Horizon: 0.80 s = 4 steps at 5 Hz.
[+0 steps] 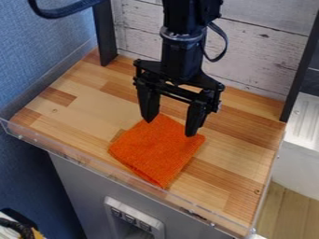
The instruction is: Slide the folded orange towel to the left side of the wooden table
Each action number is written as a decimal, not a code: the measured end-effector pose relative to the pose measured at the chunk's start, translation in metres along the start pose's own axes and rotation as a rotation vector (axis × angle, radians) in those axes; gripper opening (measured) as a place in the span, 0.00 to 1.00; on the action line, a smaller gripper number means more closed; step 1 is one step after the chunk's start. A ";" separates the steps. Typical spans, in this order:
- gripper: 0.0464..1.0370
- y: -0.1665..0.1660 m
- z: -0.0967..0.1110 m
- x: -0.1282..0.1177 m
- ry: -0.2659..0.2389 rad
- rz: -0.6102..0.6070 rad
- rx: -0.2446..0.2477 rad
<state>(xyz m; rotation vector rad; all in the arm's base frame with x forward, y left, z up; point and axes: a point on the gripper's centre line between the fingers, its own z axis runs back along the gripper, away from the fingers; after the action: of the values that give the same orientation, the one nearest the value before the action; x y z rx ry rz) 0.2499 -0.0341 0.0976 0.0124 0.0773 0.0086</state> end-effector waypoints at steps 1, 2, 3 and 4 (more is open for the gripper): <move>0.96 0.000 0.000 0.000 0.000 0.003 0.000; 0.96 0.000 0.002 0.000 -0.009 0.000 -0.001; 0.96 0.010 0.007 0.002 -0.047 0.009 -0.008; 0.96 0.011 0.008 0.004 -0.062 0.020 -0.013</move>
<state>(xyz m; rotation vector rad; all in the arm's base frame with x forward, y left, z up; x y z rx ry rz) 0.2539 -0.0233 0.1059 0.0002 0.0154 0.0282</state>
